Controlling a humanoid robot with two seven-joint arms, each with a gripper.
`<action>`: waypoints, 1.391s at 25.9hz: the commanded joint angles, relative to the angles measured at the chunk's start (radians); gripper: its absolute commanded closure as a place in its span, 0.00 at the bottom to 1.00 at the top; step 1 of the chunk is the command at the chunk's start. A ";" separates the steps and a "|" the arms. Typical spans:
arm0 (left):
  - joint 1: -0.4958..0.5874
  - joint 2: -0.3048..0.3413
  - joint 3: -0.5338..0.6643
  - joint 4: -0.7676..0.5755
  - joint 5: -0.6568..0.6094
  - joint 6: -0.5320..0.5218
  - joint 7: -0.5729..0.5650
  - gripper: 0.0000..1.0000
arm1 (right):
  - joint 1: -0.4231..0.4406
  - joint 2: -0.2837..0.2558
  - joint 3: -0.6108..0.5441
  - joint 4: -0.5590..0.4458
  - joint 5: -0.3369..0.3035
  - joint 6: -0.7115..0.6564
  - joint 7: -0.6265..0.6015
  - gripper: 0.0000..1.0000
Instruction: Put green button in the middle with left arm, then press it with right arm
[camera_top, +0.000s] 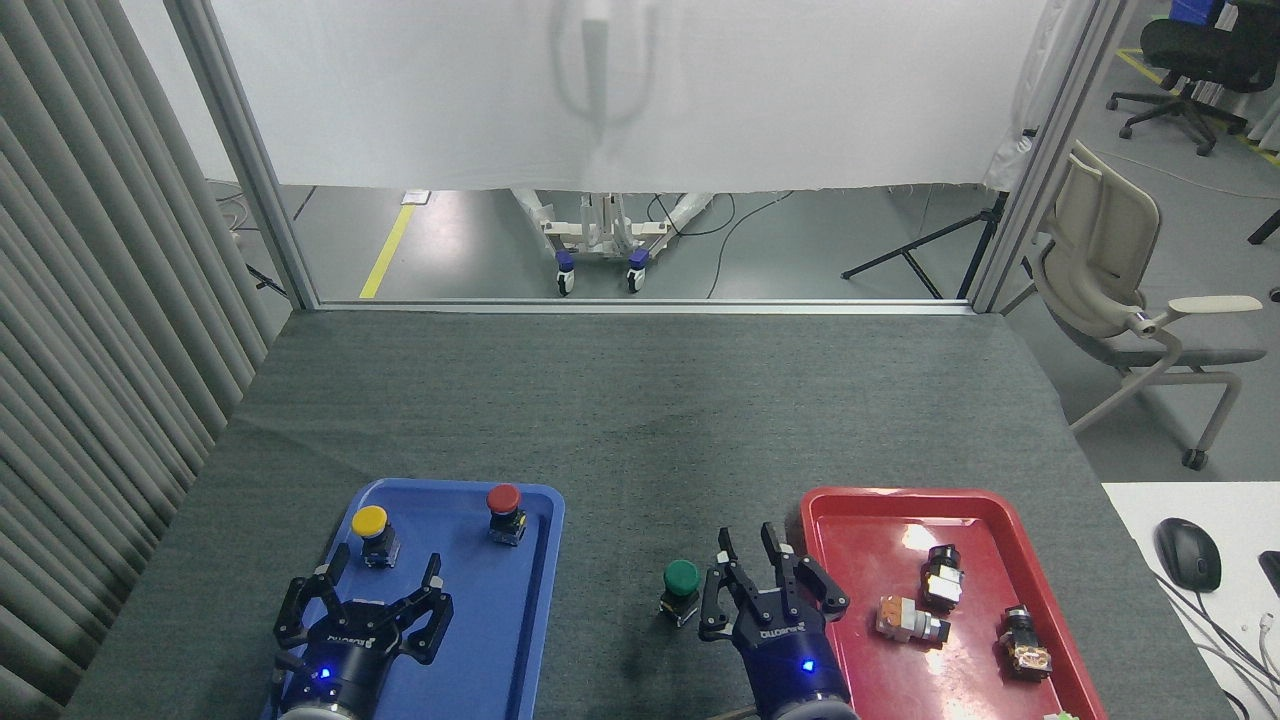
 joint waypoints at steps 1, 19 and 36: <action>-0.002 0.001 0.000 0.006 0.000 -0.002 0.000 0.00 | -0.035 0.016 0.044 0.061 0.005 0.005 0.000 0.81; -0.005 0.003 0.000 0.011 0.001 -0.016 -0.003 0.00 | -0.109 0.041 0.074 0.297 0.053 0.014 0.060 1.00; -0.010 0.003 0.002 0.010 0.001 -0.017 -0.005 0.00 | -0.107 0.036 0.069 0.152 0.044 0.062 -0.063 0.50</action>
